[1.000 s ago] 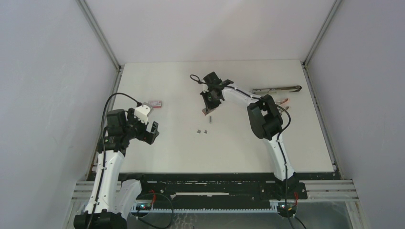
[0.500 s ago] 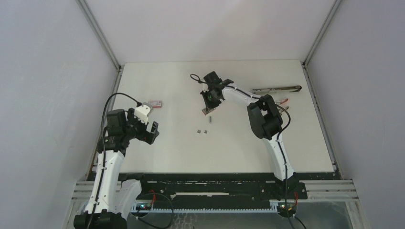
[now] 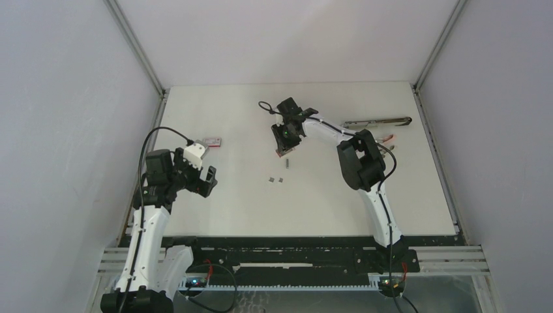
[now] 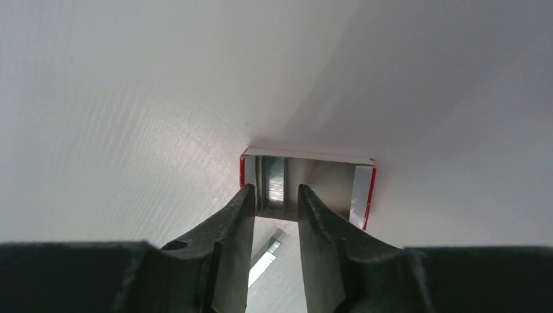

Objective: Unload the staples from the stapler

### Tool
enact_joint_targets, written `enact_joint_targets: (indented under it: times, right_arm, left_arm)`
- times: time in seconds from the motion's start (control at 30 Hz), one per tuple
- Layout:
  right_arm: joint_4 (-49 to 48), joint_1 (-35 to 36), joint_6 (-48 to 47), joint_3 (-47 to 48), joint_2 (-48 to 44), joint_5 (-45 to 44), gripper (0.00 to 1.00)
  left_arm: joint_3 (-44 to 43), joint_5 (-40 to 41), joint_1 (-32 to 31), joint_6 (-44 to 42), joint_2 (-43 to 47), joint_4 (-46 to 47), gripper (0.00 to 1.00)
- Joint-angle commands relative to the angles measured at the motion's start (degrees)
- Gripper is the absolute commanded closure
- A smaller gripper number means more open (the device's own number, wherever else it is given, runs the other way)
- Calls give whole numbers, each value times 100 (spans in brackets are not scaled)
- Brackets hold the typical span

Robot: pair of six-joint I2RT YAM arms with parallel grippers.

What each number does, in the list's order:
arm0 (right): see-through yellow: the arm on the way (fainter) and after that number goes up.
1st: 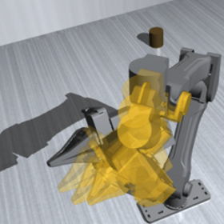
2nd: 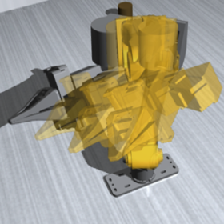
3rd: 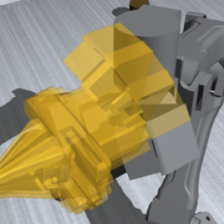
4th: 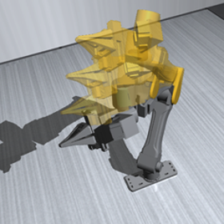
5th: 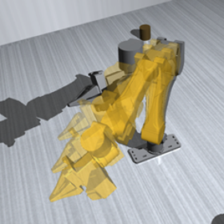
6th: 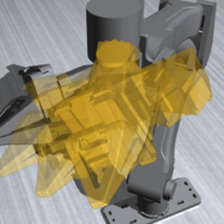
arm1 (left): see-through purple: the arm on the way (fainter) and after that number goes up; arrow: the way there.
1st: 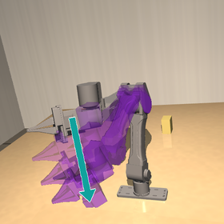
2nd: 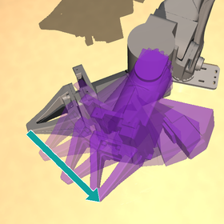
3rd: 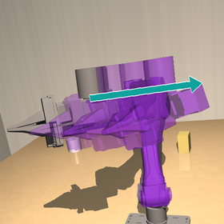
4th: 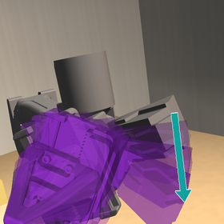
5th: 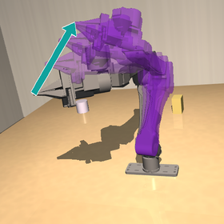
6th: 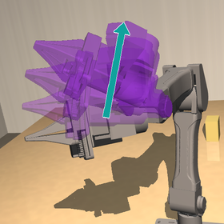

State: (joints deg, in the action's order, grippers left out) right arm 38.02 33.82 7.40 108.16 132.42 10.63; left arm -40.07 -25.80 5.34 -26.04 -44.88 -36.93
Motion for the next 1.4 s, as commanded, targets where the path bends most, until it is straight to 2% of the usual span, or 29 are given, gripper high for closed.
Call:
enact_joint_targets:
  times: [0.0,0.3,0.67,0.87,1.1,1.37]
  right_arm:
    - [39,34,49,206,-239,12,64]
    - [56,136,78,159,-334,10,53]
    - [20,286,-2,126,-317,-273,51]
    - [8,361,-78,123,-235,-545,55]
    - [-14,371,-123,114,-234,-663,65]
    - [-22,375,-132,113,-215,-672,69]
  left_arm:
    - [88,-122,54,38,18,150,0]
    - [88,-118,47,43,35,151,0]
    - [87,-118,52,36,34,151,0]
    - [92,-118,52,39,61,150,0]
    - [92,-125,49,37,50,150,1]
    - [88,-129,50,38,46,146,0]
